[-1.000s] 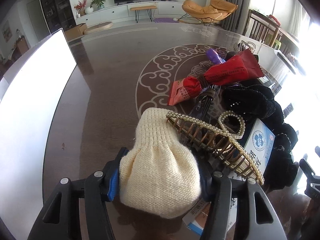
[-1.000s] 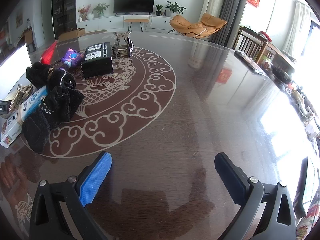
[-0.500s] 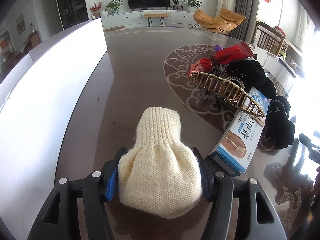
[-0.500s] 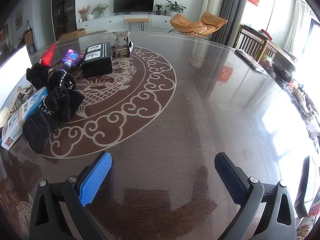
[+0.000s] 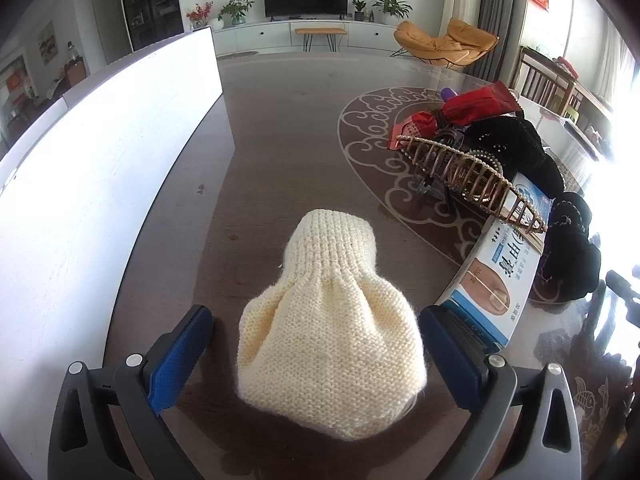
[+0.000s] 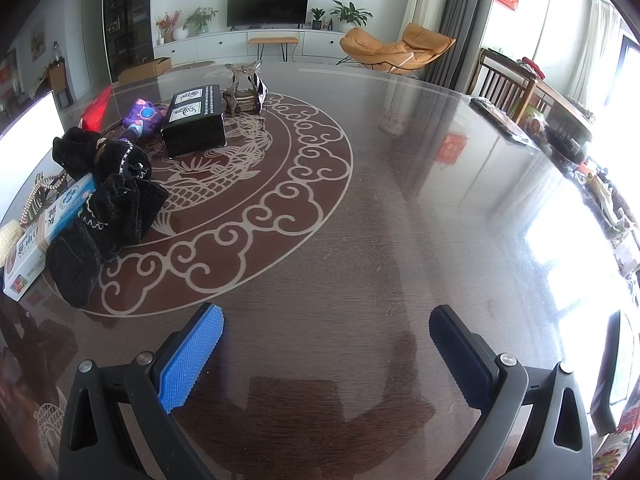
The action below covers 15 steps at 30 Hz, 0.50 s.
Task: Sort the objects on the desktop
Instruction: 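Lift the cream knitted hat with the left tool and hold it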
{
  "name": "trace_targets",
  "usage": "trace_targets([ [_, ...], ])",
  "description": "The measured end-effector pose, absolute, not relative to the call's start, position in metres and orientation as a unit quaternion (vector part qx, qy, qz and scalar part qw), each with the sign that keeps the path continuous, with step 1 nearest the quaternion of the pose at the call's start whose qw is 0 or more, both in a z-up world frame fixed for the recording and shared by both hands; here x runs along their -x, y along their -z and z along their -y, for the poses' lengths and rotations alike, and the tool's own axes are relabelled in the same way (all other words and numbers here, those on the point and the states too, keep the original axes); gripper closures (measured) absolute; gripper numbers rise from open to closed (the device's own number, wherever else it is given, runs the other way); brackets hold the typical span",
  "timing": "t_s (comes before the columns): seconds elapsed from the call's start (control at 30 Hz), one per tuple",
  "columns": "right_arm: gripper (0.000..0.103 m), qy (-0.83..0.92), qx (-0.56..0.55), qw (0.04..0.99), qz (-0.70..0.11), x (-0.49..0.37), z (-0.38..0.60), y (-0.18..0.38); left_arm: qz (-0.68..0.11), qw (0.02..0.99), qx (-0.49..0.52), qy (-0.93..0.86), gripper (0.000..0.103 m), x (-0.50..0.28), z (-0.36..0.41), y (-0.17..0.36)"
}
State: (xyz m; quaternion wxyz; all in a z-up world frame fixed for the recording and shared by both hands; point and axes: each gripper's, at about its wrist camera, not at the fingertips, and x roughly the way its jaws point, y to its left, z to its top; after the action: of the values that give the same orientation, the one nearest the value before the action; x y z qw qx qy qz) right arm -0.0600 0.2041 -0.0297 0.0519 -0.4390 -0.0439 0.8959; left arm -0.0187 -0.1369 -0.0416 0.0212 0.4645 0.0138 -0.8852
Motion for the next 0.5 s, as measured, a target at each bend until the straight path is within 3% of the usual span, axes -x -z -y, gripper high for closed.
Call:
trace_targets([
  [0.5,0.000,-0.896,0.441,0.049,0.039,0.0598,-0.2050,0.0298,-0.014,0.026,-0.463,0.886,0.000,0.0187,0.1374,0.0419],
])
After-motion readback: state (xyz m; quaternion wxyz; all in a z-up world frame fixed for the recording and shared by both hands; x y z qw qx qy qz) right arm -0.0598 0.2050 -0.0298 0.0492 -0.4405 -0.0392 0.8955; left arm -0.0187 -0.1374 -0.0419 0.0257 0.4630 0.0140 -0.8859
